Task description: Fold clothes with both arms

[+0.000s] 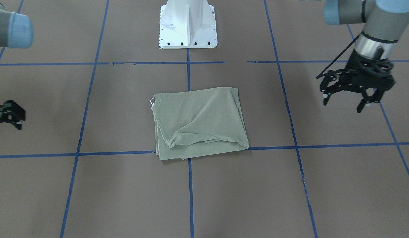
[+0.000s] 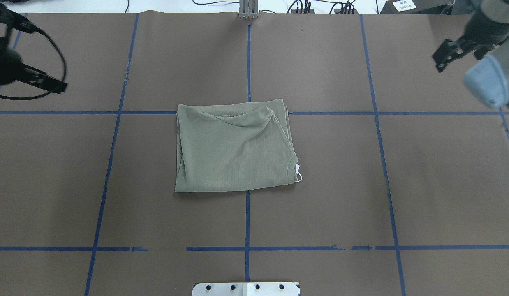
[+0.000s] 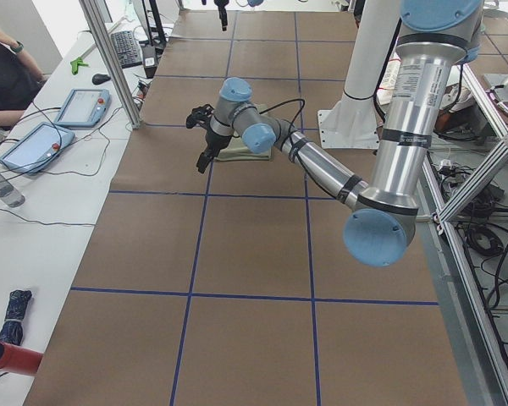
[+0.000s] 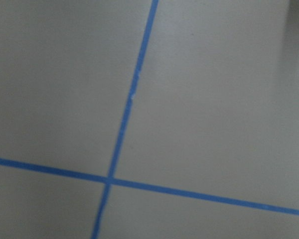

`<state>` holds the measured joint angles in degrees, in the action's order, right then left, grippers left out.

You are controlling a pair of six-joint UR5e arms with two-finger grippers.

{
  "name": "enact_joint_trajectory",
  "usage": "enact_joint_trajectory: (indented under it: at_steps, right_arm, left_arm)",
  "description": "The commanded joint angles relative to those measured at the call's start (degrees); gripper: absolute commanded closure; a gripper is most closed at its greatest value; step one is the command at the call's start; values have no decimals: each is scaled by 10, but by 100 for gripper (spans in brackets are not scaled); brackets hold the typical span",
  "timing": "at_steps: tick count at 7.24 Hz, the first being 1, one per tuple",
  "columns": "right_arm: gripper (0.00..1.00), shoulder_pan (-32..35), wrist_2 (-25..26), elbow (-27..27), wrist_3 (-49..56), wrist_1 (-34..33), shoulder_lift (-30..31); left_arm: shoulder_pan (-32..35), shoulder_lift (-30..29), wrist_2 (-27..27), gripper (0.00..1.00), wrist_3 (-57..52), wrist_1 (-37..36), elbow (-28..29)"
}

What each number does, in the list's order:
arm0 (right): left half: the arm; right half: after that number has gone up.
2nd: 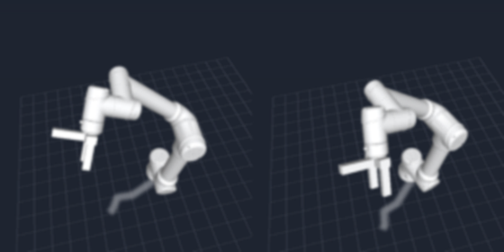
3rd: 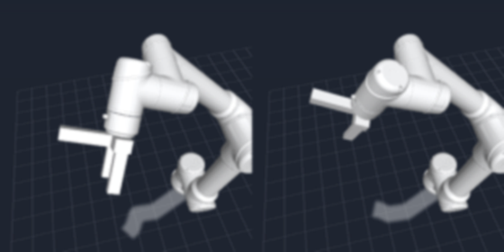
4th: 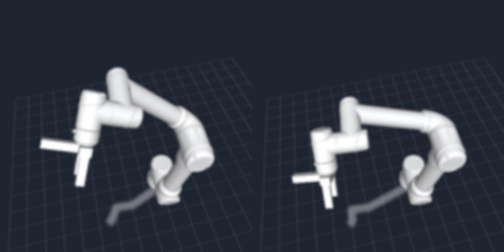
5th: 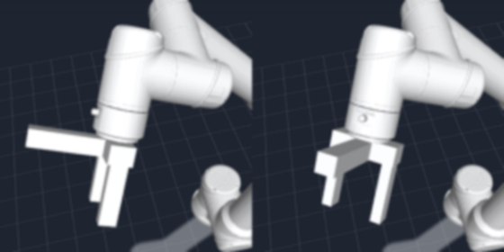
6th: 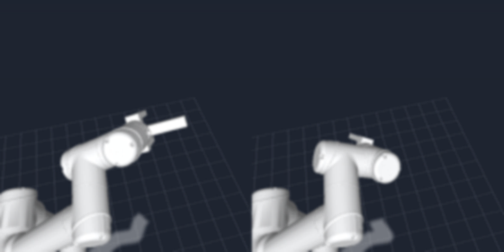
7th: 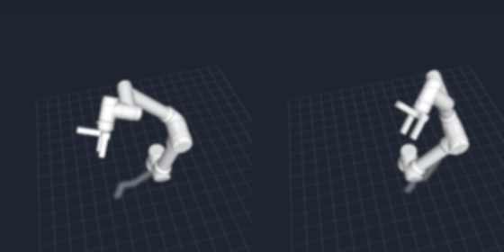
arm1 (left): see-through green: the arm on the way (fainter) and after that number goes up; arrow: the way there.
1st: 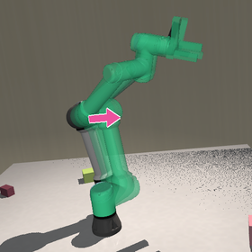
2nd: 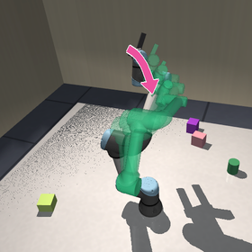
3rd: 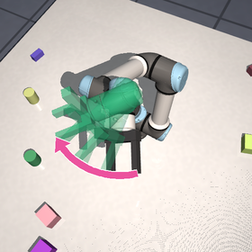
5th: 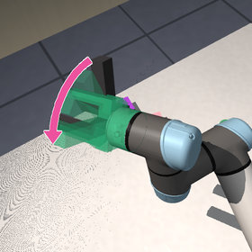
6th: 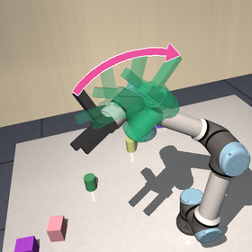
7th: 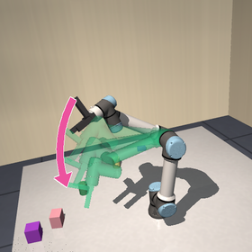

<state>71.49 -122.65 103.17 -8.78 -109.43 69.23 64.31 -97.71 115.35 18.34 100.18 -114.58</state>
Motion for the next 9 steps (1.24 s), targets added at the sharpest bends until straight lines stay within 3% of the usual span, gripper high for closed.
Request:
enact_joint_trajectory:
  at_steps: [1, 2, 3, 5, 6, 9]
  right_arm:
    - [0, 101, -41, 4, 114, -5, 134]
    - [0, 116, -50, 12, 111, 2, 182]
    - [0, 127, -58, 19, 111, 14, 221]
    - [0, 153, -95, 20, 112, 114, 299]
    - [0, 158, -95, 18, 112, 146, 321]
    - [0, 163, -100, 20, 108, 148, 321]
  left_arm:
    - [171, 40, 136, 0, -181, -102, 19]
    - [193, 80, 191, 0, -181, -125, 54]
    - [228, 89, 195, 0, -188, -117, 99]
    - [260, 113, 214, 0, -190, -114, 116]
    - [260, 124, 240, 0, -190, -108, 119]
    - [259, 129, 229, 0, -190, -112, 108]
